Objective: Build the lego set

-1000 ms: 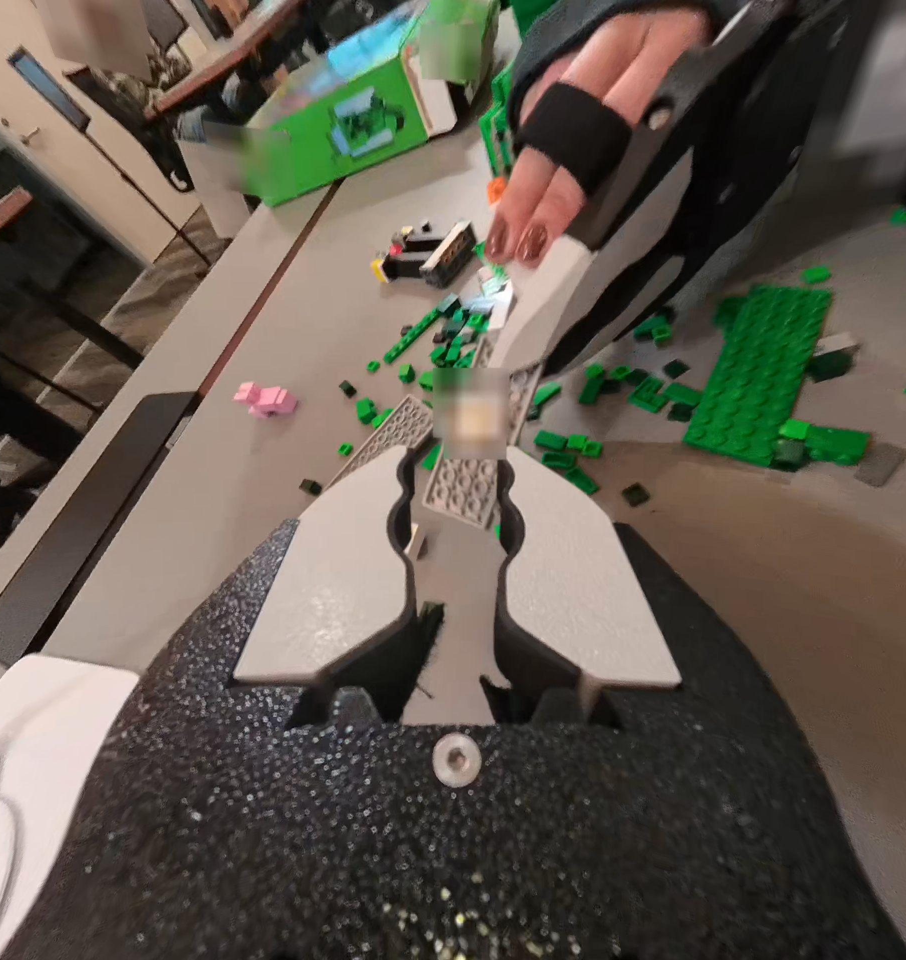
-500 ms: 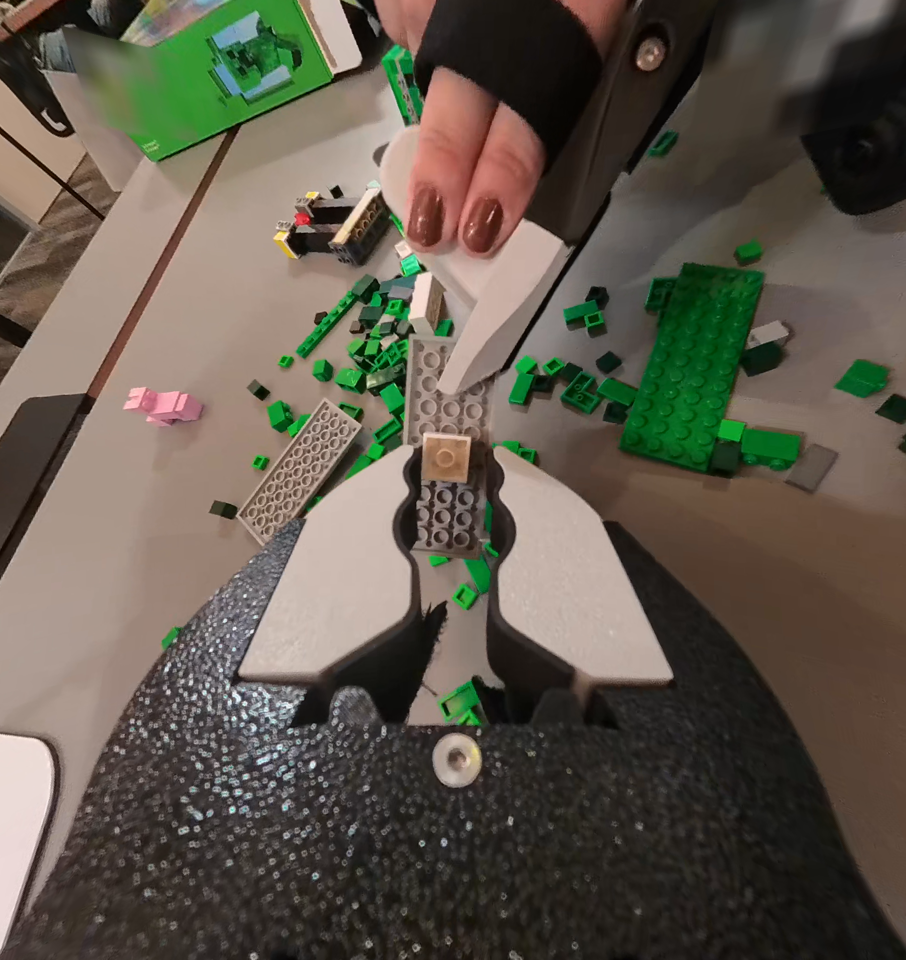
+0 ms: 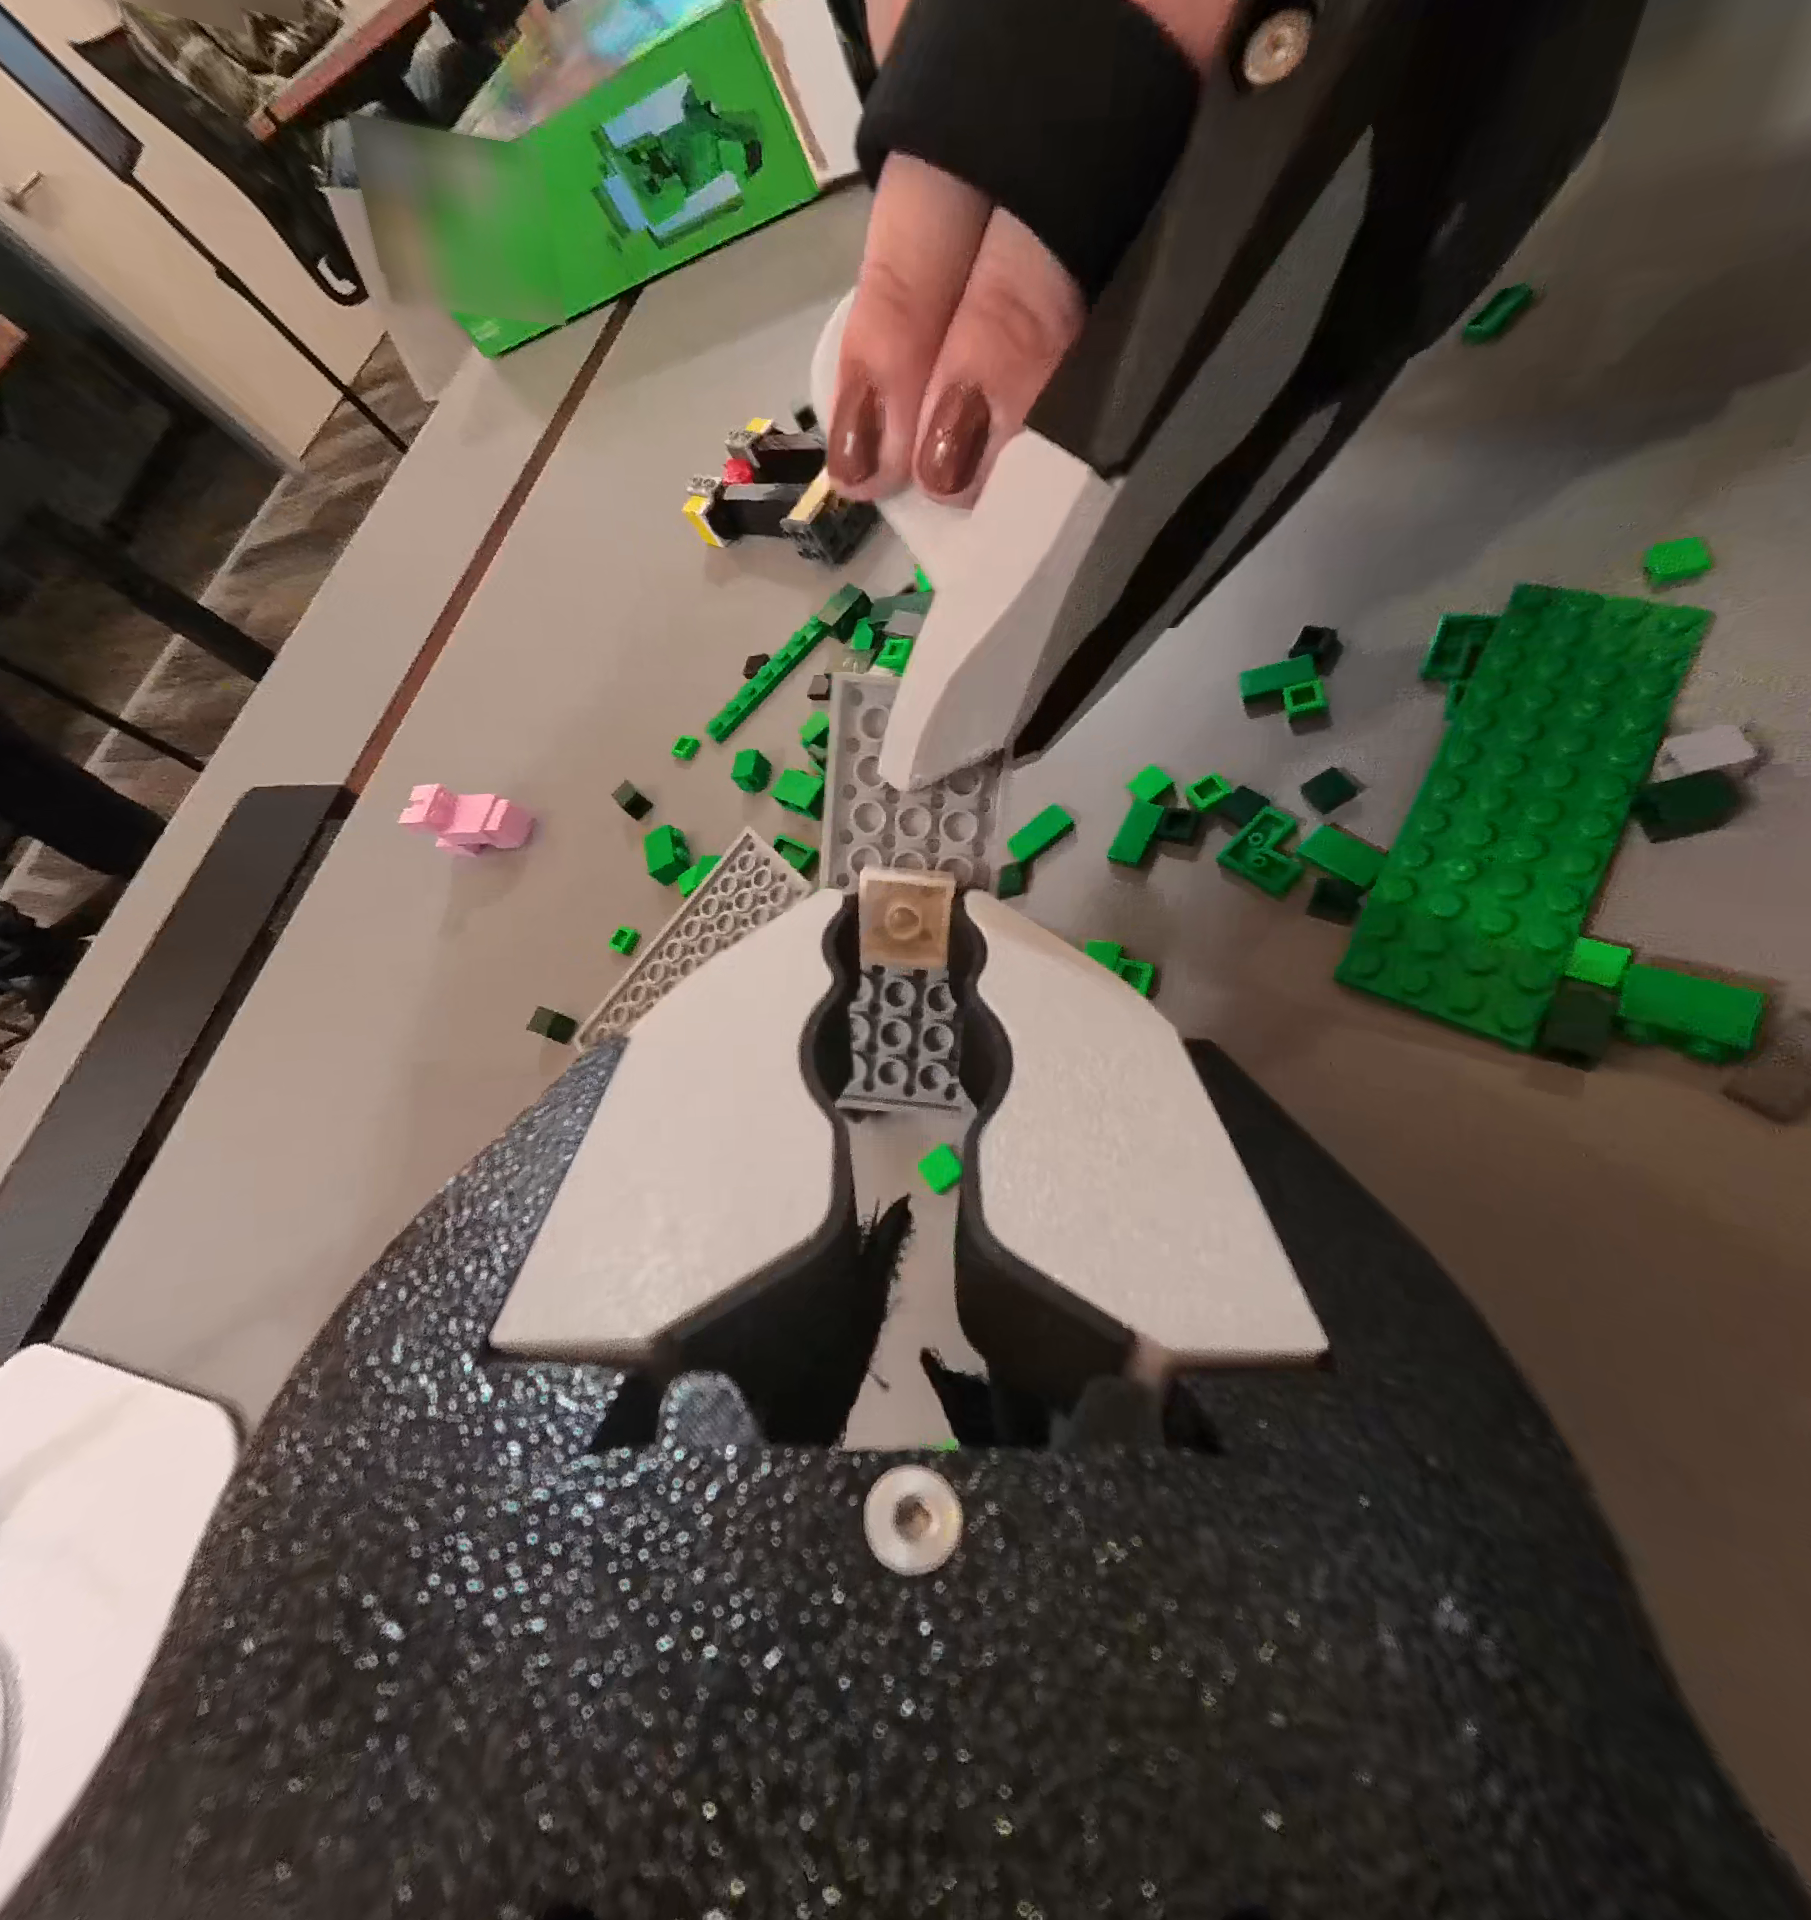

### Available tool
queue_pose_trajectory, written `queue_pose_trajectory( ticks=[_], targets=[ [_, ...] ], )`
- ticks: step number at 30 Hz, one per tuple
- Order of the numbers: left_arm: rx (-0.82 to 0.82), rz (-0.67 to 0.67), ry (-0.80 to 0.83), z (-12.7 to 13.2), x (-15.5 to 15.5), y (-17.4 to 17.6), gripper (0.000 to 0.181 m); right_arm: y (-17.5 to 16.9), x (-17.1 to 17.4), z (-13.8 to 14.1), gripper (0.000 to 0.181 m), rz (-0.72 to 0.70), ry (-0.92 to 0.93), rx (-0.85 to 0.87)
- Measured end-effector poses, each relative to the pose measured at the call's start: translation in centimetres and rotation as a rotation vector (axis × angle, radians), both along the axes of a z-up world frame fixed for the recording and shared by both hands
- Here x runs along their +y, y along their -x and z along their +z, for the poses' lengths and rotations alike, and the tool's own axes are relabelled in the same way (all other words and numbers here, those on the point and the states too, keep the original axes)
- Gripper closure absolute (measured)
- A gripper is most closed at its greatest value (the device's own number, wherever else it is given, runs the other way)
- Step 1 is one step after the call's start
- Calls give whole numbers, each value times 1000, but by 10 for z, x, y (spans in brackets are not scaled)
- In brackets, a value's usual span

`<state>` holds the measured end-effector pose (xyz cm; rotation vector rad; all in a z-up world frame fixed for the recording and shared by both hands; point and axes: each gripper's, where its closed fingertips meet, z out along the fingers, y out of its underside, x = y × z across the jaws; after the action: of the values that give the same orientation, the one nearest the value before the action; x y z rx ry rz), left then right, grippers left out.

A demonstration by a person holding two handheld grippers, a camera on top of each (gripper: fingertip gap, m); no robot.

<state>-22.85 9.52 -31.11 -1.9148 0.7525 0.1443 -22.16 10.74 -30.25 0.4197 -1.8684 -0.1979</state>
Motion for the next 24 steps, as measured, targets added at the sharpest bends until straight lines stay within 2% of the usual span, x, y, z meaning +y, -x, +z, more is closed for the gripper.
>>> queue_pose_trajectory(
  ticks=[1,4,9,13,16,18,21,24],
  targets=[
    [13,12,-13,1,1,2,166,0,2,-3,173,-36,36,-35],
    [43,90,-80,13,3,16,165,-1,1,-15,175,-110,235,-133],
    [-47,154,-42,10,2,30,165,0,15,-23,175,-245,382,-157],
    [-127,224,34,1,0,44,165,-5,35,-25,175,-401,592,-191],
    [-169,222,73,-4,-1,45,164,-9,40,-19,175,-464,872,-228],
    [-180,228,97,-8,-1,45,153,-9,40,-9,175,-465,1081,-230],
    [-216,230,111,-11,1,44,139,-8,36,8,176,-424,1439,-266],
    [-330,179,92,-5,3,33,139,-10,26,22,176,-339,1721,-365]
  ],
)
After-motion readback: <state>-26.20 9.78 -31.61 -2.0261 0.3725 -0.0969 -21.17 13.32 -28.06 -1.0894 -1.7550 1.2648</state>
